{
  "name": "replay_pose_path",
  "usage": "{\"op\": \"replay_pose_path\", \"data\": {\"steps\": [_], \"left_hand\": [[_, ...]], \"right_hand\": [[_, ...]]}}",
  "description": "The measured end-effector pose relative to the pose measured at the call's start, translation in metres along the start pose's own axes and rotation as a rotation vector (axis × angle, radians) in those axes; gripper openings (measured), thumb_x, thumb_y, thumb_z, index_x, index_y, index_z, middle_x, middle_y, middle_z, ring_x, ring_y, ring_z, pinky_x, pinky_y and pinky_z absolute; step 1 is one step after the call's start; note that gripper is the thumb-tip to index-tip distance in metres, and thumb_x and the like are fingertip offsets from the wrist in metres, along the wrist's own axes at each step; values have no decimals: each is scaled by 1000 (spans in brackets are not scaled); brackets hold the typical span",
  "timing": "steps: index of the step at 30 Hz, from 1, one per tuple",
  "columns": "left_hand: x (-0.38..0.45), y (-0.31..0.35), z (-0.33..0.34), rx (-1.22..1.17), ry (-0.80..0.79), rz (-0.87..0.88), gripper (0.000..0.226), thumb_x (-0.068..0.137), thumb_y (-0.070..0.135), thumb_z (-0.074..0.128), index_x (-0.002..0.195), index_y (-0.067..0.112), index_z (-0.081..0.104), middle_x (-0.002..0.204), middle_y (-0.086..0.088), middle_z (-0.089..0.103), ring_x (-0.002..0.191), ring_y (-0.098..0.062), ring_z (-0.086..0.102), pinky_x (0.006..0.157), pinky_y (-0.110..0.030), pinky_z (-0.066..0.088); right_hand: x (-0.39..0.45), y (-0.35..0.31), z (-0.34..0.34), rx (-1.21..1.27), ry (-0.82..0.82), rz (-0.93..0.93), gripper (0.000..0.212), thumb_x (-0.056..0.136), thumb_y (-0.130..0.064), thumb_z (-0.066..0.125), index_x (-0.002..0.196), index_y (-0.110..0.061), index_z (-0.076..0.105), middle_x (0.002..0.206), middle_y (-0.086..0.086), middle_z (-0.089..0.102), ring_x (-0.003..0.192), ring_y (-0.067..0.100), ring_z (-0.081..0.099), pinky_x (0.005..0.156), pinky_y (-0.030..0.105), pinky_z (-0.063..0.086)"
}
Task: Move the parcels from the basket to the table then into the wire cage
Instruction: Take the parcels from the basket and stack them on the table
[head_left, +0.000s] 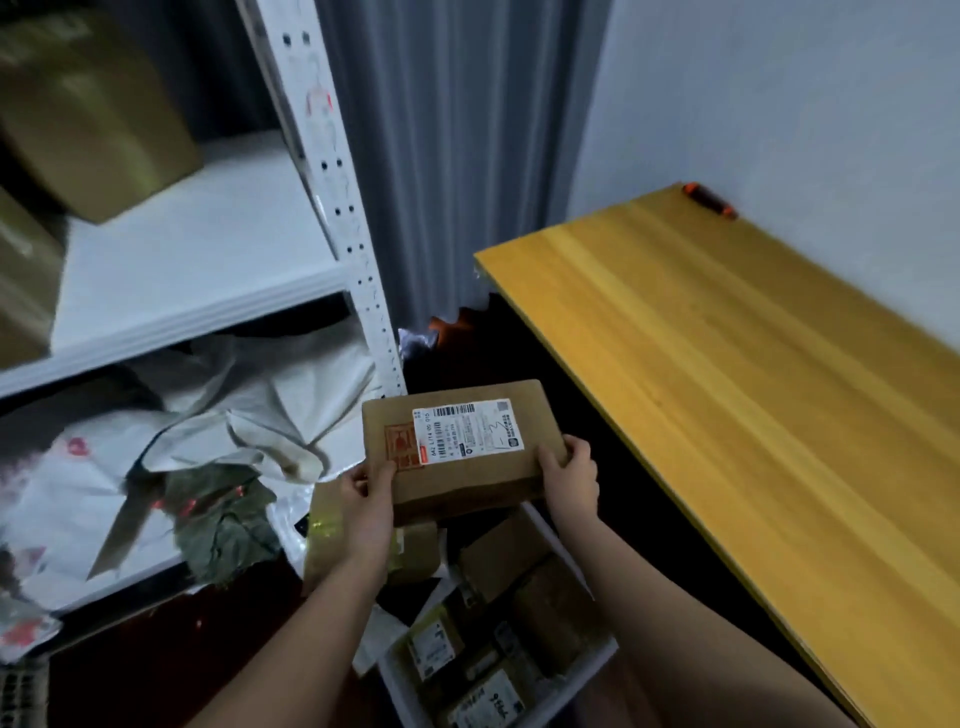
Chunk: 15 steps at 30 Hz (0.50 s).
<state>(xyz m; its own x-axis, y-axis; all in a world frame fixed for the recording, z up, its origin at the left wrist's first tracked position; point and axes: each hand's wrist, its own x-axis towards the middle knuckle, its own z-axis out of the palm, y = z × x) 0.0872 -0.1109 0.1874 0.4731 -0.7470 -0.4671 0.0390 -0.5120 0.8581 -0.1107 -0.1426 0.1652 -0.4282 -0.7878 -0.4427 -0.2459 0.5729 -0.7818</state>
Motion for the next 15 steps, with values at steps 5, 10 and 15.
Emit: {"op": "replay_pose_path", "data": {"steps": [5, 10, 15], "left_hand": [[-45, 53, 31, 23, -253, 33, 37, 92, 40, 57, 121, 21, 43, 118, -10, 55, 99, -26, 55, 72, -32, 47], [-90, 87, 94, 118, -550, 48, 61, 91, 41, 58, 145, 29, 33, 138, -6, 48, 116, -29, 53, 92, -46, 49], [-160, 116, 160, 214, -873, -25, 63, 90, 45, 58, 142, 54, 22, 131, 3, 52, 101, -26, 59, 86, -47, 52]], "right_hand": [[-20, -30, -91, 107, 211, -46, 47, 95, -32, 55, 138, -17, 45, 137, 13, 49, 127, 34, 43, 107, 38, 32], [-24, -36, -188, 279, 421, -51, 46, 93, -30, 58, 136, -17, 49, 137, 13, 52, 126, 31, 47, 110, 43, 32], [-27, -26, -291, 385, 582, -66, 58, 91, -30, 61, 142, -15, 37, 144, 11, 43, 132, 31, 40, 112, 44, 30]]}}
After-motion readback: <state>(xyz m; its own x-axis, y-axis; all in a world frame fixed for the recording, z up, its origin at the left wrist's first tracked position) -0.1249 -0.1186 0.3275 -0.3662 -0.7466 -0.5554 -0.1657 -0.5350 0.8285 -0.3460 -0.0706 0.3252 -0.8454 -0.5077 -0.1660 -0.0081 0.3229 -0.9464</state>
